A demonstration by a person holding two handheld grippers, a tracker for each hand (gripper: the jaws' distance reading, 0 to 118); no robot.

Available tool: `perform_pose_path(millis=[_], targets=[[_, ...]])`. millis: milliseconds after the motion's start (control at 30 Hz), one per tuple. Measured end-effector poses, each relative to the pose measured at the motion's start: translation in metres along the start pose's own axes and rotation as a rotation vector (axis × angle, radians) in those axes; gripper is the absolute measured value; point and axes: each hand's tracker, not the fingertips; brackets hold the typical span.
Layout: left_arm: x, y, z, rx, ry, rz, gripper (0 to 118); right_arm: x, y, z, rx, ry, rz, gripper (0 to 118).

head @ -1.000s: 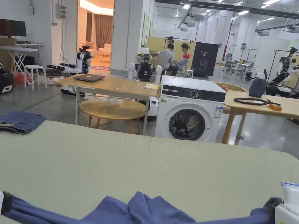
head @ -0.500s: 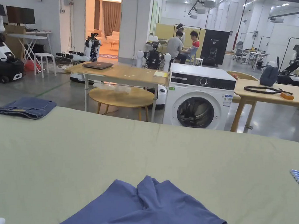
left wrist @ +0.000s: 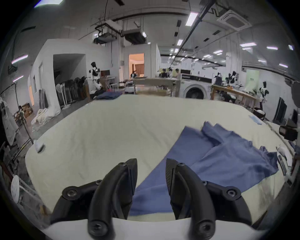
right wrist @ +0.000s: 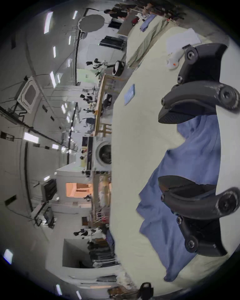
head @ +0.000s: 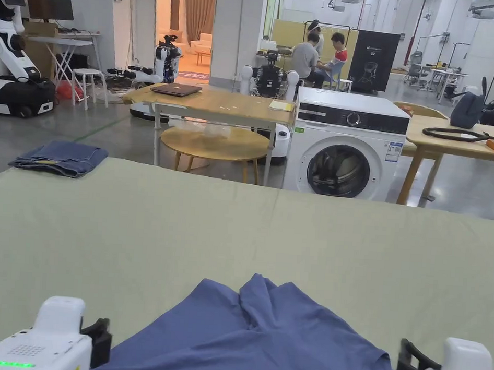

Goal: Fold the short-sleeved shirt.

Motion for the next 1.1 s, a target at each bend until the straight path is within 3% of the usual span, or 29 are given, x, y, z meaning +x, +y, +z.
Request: perform_pose_path(millis=[100,167,200,233,300,600,1000,1100], targets=[[0.021,0.005,-0.003,0.079,-0.017,-0.008,33,-0.03,0.004,0.006,0.07,0.004,0.005,64],[0.039,0.014,0.006,0.136,-0.039,-0.013,29,-0.046,0.003,0.004,0.102,0.026,0.002,33],[0.046,0.018,0.01,0.163,-0.041,-0.021,21,-0.053,0.004,0.004,0.114,0.047,0.001,18],[0.053,0.021,0.013,0.183,-0.032,-0.031,7,-0.059,0.005,0.004,0.117,0.045,0.001,11],[0.064,0.028,0.02,0.203,-0.02,-0.038,0,-0.071,0.006,0.007,0.128,0.059,-0.005,2],[0.058,0.038,0.031,0.124,-0.041,-0.01,0,-0.091,0.005,0.002,0.119,0.11,0.001,0],[-0.09,-0.001,-0.021,-0.288,0.004,0.2,0,-0.102,-0.016,-0.029,0.005,0.138,0.027,0],[-0.113,-0.009,-0.037,-0.384,-0.011,0.287,25,-0.105,-0.018,-0.032,-0.018,0.149,0.034,0]])
